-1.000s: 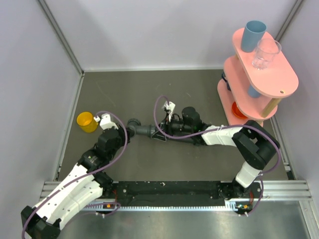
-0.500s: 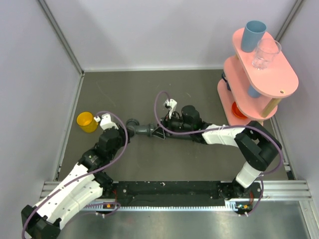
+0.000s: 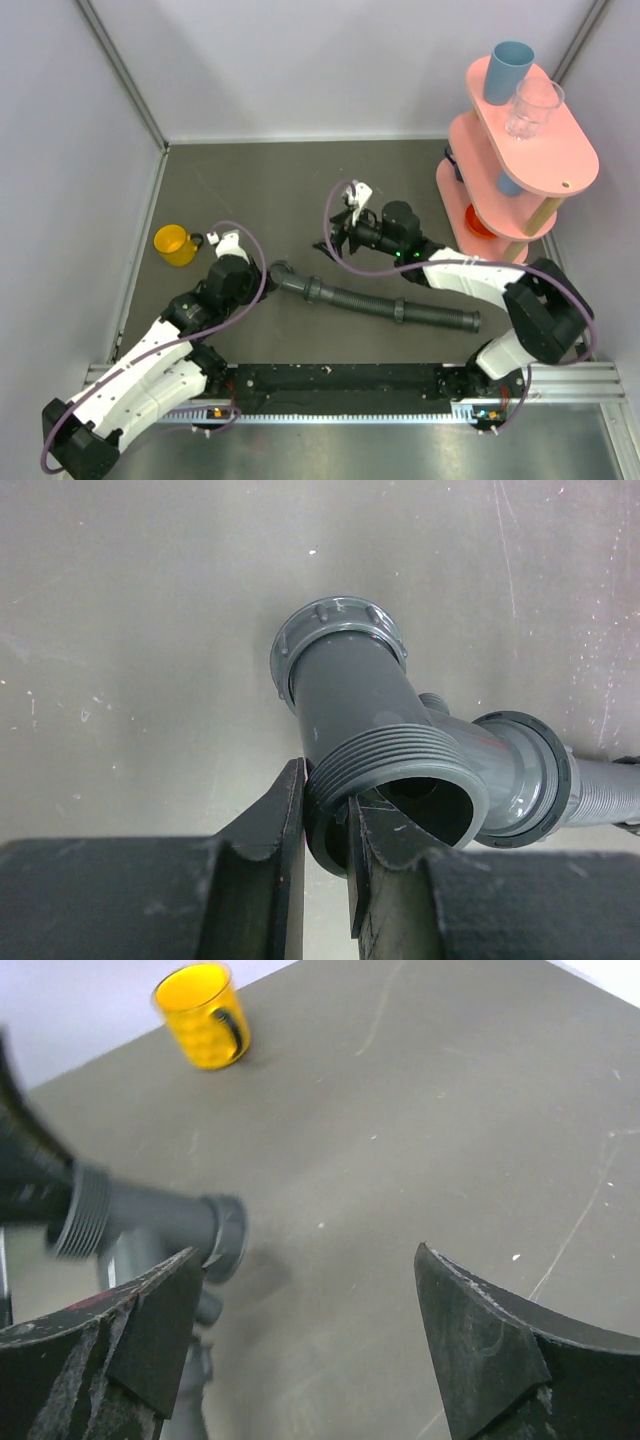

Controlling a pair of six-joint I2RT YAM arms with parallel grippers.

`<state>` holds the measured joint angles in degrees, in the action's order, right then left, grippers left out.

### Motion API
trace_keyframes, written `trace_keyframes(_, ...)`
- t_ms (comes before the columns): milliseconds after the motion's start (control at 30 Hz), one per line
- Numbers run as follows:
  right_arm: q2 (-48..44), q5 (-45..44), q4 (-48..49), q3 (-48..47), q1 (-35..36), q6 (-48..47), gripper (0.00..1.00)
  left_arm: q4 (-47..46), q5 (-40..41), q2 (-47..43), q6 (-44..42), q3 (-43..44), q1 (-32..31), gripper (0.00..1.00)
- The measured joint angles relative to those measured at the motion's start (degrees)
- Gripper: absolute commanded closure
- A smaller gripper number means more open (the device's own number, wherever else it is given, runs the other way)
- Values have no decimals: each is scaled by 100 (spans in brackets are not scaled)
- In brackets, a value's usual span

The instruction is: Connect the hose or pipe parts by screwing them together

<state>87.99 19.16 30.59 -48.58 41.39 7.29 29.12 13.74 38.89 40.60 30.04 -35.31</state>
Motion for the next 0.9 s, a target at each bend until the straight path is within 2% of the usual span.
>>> trace_keyframes(133,-754,435,35,748,267,-1021,3,201,4,155,37,284,0,100)
trace_keyframes(300,-1370,267,-157,1344,1248,-2575,2,498,-13,424,129,649,-2,100)
trace_keyframes(467,-1325,-190,-308,1366,1821,-3532,1,597,-72,590,155,863,0,100)
trace_keyframes(733,-603,-916,-452,1158,2074,-4277,5,796,-111,599,234,918,0,100)
trace_keyframes(833,-435,-1102,-431,1110,2142,-4391,20,831,-118,599,258,933,0,100)
trace_keyframes(867,-407,-1150,-407,1106,2146,-4398,39,837,-131,599,260,935,0,100)
trace_keyframes(900,-380,-1202,-358,1104,2149,-4406,49,846,-138,599,269,938,0,100)
